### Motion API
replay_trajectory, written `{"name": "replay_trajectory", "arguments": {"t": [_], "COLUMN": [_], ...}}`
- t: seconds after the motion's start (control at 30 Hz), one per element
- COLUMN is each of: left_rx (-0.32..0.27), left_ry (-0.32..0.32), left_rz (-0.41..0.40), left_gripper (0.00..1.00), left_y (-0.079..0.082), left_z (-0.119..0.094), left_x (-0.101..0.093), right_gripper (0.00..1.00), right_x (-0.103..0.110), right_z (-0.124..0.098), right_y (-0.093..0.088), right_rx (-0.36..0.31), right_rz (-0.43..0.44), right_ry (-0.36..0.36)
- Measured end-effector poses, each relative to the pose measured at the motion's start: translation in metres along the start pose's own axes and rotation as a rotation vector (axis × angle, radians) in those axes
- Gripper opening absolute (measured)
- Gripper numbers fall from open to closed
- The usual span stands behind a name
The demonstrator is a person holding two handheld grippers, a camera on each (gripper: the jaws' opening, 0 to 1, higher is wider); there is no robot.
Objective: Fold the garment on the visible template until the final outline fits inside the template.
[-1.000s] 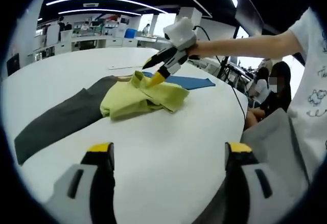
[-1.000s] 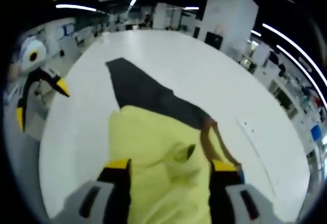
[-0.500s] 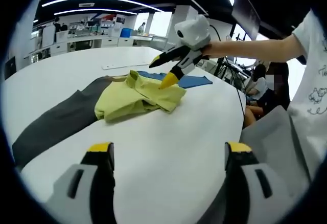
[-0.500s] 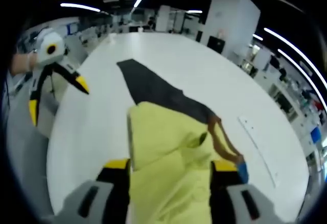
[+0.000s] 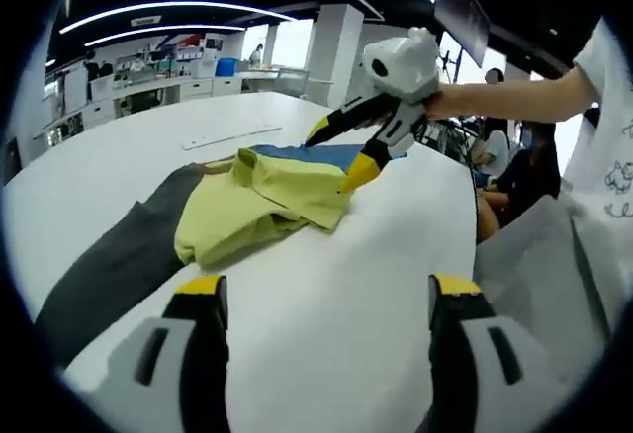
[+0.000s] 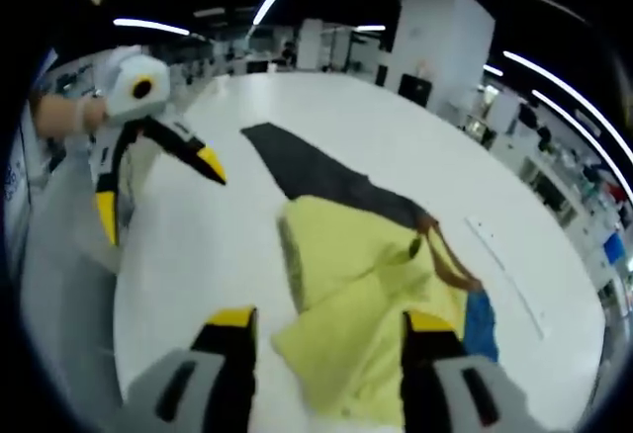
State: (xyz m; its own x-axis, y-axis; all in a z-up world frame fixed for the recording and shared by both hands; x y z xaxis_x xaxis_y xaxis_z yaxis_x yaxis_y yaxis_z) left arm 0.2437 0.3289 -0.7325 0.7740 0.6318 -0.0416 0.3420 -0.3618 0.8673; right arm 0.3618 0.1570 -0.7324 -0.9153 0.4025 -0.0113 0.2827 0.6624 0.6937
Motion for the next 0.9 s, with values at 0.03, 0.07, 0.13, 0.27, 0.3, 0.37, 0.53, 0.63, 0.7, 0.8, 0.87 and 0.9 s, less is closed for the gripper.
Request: {"name": "replay_trajectory", "arguments": {"t": [0.03,0.07,0.13,0.27,0.3,0.37,0.53,0.63,0.7,0.8,0.87,0.9], "left_rx": [0.002,0.003,0.002,0.001,-0.001,-0.003,-0.005,-0.004,-0.004,-0.005,-0.005,-0.005], "left_ry": [-0.004,-0.01,-0.018,-0.024,-0.027,-0.033,-0.041,-0.043,-0.04,-0.036,-0.035,-0.035], "left_rz": [0.003,0.008,0.011,0.02,0.02,0.024,0.025,0.024,0.024,0.019,0.018,0.017], "left_gripper": [0.79,0.79,0.78,0.78,0.77,0.77,0.77,0.77,0.77,0.76,0.76,0.77], "left_y": [0.001,0.003,0.004,0.008,0.009,0.01,0.011,0.012,0.011,0.011,0.01,0.01], "left_z": [0.002,0.005,0.008,0.014,0.015,0.016,0.018,0.017,0.016,0.015,0.013,0.014], "left_x": [-0.001,0.0,0.003,0.004,0.006,0.006,0.005,0.004,0.005,0.005,0.006,0.006], "right_gripper": [0.55,0.55,0.54,0.5,0.49,0.48,0.37,0.35,0.31,0.28,0.29,0.28], "right_x": [0.0,-0.001,0.003,0.006,0.009,0.015,0.023,0.027,0.028,0.031,0.032,0.032], "right_z": [0.0,-0.001,-0.001,0.0,0.0,0.001,0.01,0.016,0.021,0.031,0.034,0.035], "right_y": [-0.001,-0.003,-0.005,-0.008,-0.009,-0.013,-0.023,-0.028,-0.032,-0.038,-0.04,-0.041], "right_rx": [-0.004,-0.007,-0.008,-0.011,-0.011,-0.007,0.017,0.034,0.043,0.067,0.077,0.081], "right_rz": [0.008,0.025,0.039,0.044,0.045,0.045,0.03,0.039,0.04,0.031,0.028,0.028], "right_ry": [0.0,-0.001,0.0,0.006,0.008,0.011,0.02,0.027,0.027,0.028,0.028,0.029]}}
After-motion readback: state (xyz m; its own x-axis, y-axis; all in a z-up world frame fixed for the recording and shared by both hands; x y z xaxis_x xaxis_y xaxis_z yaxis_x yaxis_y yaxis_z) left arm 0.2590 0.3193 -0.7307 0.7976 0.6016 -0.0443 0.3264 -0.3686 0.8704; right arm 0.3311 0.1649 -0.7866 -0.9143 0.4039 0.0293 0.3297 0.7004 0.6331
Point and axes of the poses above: the point that each gripper's makers call its tool centre point, and the gripper's own axes: z roughly forward along the fingers, x roughly to its left, y roughly out of its top, the point moved 6 cm from there along -z, roughly backward along the fingers, and after that the axes turned 9 degrees about z, right-handed, at the moved point
